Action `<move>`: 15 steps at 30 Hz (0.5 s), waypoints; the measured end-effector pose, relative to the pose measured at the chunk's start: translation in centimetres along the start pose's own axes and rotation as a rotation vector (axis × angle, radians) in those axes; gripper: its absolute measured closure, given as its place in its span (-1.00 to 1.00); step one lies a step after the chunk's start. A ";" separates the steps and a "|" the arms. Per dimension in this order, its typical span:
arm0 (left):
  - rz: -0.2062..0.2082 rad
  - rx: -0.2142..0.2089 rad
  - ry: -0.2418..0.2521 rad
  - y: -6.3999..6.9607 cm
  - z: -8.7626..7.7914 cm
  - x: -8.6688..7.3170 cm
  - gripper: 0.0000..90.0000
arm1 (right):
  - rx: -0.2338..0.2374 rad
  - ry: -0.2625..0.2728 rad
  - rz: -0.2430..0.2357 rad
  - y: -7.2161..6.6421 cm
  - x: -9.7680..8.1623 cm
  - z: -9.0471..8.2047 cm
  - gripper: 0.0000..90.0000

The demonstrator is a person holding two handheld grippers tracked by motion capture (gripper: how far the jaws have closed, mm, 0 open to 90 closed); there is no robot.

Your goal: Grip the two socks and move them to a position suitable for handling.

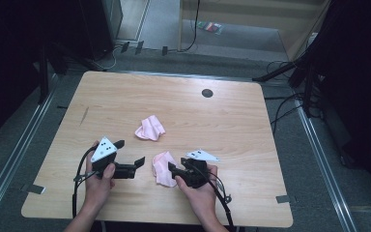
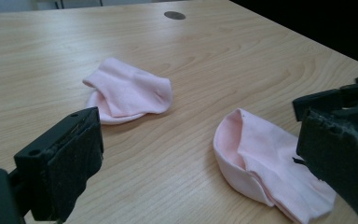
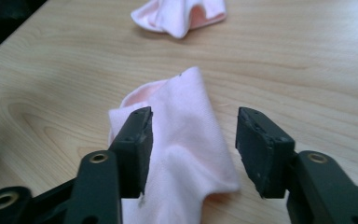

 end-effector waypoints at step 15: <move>-0.092 0.081 -0.046 -1.0 -1.2 -3.4 -0.69 | 0.105 0.014 -0.168 -3.0 -2.5 -1.1 0.39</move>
Point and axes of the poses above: each handheld gripper's, and its own axes: z roughly forward along the jaws, x roughly out of its top, y roughly to its right, the point moved 5 cm from there along z, roughly forward along the jaws, and after that the axes turned 7 degrees about z, right-handed, at the moved point
